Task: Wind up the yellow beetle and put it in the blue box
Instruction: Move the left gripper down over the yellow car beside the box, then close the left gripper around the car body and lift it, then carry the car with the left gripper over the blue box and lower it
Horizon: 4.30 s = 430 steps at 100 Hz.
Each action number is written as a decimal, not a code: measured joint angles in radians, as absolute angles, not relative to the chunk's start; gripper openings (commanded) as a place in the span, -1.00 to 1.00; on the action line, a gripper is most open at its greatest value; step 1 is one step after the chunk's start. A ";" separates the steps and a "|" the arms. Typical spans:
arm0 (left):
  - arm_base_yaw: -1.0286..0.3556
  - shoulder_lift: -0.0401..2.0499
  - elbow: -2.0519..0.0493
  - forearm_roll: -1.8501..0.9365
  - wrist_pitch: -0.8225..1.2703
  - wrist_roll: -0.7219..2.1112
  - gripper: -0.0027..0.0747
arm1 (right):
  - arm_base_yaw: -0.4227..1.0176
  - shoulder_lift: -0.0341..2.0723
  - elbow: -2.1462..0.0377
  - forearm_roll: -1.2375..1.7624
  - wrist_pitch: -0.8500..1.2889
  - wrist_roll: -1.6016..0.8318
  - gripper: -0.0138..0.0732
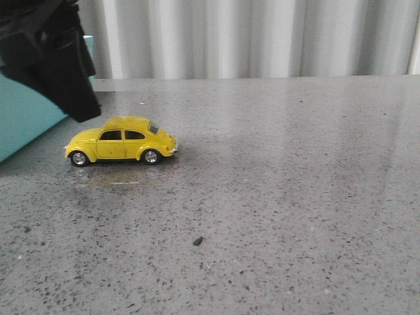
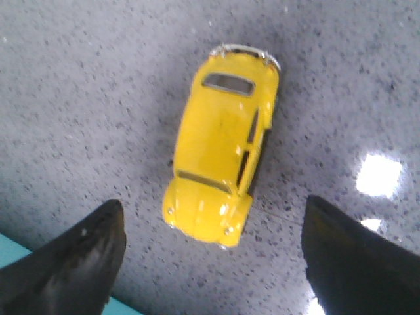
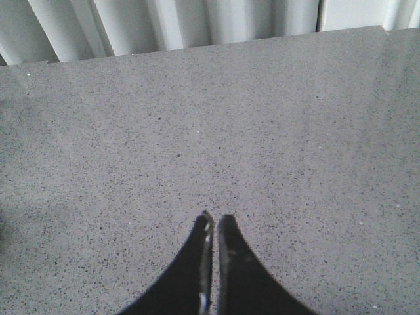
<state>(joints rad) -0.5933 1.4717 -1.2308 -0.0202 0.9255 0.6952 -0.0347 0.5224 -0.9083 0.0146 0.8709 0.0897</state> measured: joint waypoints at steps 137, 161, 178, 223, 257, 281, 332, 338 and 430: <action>-0.630 1.628 -1.252 0.000 0.850 0.815 0.39 | -0.035 0.522 -0.888 0.015 0.869 0.090 -0.82; -0.630 1.648 -1.252 0.000 0.830 0.815 0.33 | -0.035 0.522 -0.888 0.015 0.867 0.090 -0.82; -0.630 1.655 -1.252 0.000 0.828 0.815 -0.02 | -0.035 0.522 -0.888 0.015 0.867 0.090 -0.82; -0.630 1.655 -1.254 0.000 0.826 0.815 -0.81 | -0.035 0.522 -0.888 0.015 0.866 0.090 -0.82; -0.630 1.656 -1.371 0.037 0.931 0.815 -0.98 | -0.035 0.522 -0.888 0.015 0.865 0.090 -0.82; -0.630 1.656 -1.588 0.074 1.082 0.719 -0.99 | -0.035 0.522 -0.888 0.015 0.865 0.090 -0.82; -0.257 1.559 -1.822 0.075 1.262 0.501 -0.99 | -0.035 0.522 -0.823 0.015 0.863 0.090 -0.82; -0.187 1.559 -1.822 0.035 1.264 0.499 -0.99 | -0.035 0.522 -0.814 0.015 0.862 0.090 -0.82; 0.047 1.746 -1.536 -0.124 1.211 0.496 -0.98 | -0.035 0.522 -0.814 0.055 0.836 0.090 -0.82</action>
<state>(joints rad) 0.0465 1.7464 -1.5357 -0.1238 1.2106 0.4958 -0.0347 0.5224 -0.8136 0.0549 0.8358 0.0897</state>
